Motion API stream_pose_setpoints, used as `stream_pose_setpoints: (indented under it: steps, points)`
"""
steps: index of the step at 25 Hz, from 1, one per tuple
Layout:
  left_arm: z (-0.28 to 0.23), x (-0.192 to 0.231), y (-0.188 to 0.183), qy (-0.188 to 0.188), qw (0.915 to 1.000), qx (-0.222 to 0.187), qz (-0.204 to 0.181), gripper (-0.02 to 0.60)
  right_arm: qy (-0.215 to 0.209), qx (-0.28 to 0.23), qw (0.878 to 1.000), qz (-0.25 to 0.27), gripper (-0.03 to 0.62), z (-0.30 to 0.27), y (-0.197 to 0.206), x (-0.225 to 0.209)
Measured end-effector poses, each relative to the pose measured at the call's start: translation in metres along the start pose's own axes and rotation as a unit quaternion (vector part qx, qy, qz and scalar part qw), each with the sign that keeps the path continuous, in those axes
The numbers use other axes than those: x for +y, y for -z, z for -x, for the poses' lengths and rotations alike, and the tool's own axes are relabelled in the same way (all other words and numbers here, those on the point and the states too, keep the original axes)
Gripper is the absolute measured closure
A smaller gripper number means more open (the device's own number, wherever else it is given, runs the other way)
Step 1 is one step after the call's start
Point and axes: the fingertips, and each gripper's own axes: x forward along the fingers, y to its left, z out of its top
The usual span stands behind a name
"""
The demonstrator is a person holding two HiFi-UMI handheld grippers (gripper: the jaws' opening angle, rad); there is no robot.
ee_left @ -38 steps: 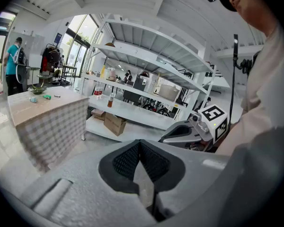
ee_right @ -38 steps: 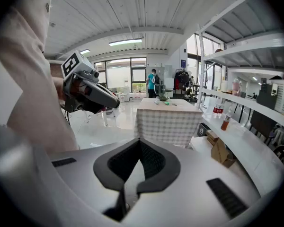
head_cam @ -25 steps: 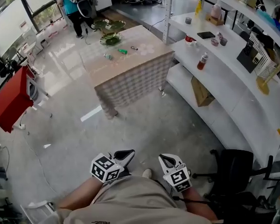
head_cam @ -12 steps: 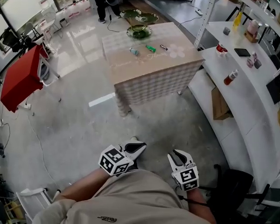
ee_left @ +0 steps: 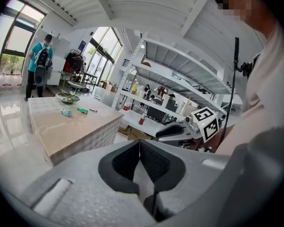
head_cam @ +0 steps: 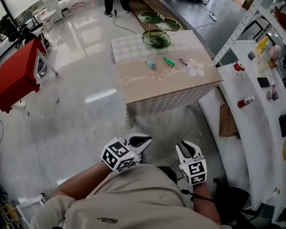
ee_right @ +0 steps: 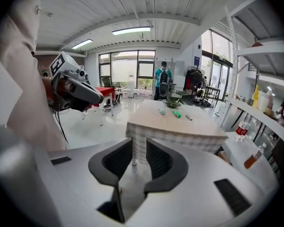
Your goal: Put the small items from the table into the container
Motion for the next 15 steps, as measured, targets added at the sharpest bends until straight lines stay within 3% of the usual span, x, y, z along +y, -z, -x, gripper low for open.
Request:
stream_pose_setpoints:
  steps: [8,15]
  points:
    - [0.027,0.097,-0.015,-0.054,0.9976,-0.024,0.035,0.574,-0.036,0.012,0.998,0.051,0.496,-0.117,-0.067,-0.026]
    - [0.046,0.175,-0.033,-0.130,0.9869,-0.054,0.079,0.574,-0.072,0.028,0.993,0.090,0.480,-0.233,-0.107,-0.071]
